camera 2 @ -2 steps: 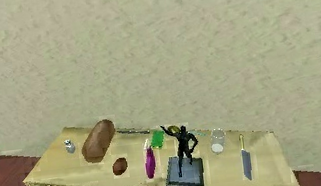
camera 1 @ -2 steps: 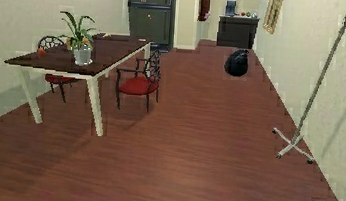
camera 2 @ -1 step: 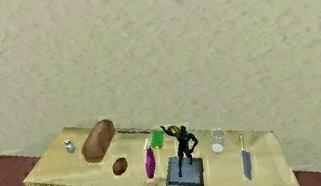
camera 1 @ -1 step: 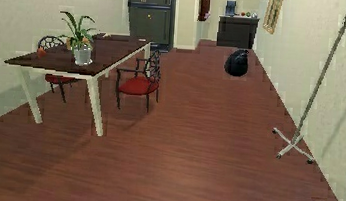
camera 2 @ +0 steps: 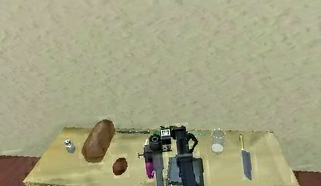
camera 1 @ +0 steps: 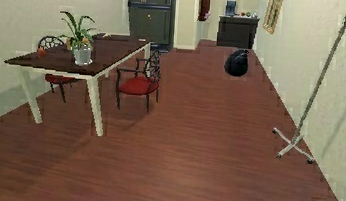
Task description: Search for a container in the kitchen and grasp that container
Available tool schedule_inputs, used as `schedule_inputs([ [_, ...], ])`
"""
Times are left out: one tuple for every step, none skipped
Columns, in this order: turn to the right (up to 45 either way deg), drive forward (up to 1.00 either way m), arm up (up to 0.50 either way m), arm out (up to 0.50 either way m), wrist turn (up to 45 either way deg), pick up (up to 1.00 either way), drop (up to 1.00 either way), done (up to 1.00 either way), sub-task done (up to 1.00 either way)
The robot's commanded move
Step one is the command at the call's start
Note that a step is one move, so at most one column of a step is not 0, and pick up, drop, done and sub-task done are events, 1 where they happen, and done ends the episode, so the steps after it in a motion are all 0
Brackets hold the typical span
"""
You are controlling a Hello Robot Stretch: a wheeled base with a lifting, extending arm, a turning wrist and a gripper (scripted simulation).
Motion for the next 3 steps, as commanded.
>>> schedule_inputs([
  [0.0,0.0,0.0,0.0,45.0,0.0,0.0,0.0,0.0],
  [0.0,0.0,0.0,0.0,45.0,0.0,0.0,0.0,0.0],
  [0.0,0.0,0.0,0.0,45.0,0.0,0.0,0.0,0.0],
])
